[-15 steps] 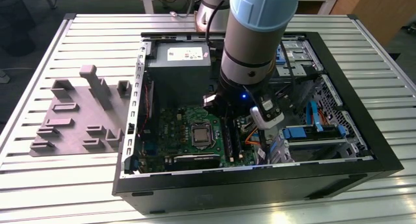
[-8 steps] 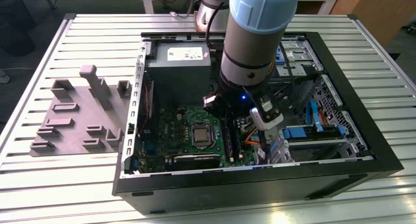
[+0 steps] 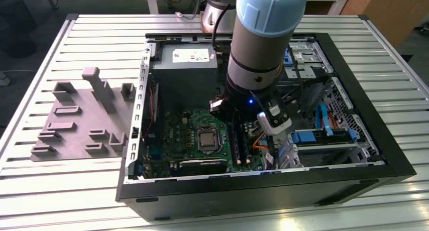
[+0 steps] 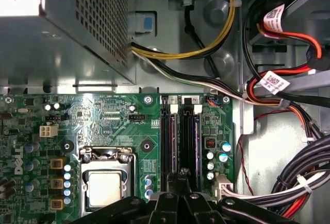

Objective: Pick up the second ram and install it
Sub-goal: 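Press down the second ram until it locks into place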

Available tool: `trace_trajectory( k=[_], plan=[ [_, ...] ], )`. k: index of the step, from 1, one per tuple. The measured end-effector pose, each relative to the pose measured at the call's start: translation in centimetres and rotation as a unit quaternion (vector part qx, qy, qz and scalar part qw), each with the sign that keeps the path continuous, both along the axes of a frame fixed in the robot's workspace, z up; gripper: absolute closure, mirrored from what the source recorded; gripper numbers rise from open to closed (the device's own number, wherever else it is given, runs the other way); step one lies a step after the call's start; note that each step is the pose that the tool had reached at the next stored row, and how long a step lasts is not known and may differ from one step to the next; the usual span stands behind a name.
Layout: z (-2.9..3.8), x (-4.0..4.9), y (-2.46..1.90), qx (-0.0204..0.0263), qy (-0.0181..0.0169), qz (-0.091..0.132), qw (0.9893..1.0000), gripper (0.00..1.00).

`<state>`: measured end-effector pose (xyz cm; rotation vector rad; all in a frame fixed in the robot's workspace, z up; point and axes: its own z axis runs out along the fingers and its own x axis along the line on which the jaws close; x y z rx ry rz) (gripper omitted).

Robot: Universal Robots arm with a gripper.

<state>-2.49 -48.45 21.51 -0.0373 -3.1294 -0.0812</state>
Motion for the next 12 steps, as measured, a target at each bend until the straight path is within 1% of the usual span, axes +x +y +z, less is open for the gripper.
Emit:
trace_trajectory(
  k=[3,5,7,12],
  plan=[
    [0.05,0.00,0.01,0.0006,0.0001,0.000,1.0000,0.89],
    [0.30,0.02,0.05,0.0019,0.0000,0.000,1.0000,0.89],
    [0.84,0.01,0.02,0.0006,0.0008,0.000,1.0000,0.89],
    [2.01,0.01,0.01,0.0005,0.0014,0.000,1.0000,0.89]
  ],
)
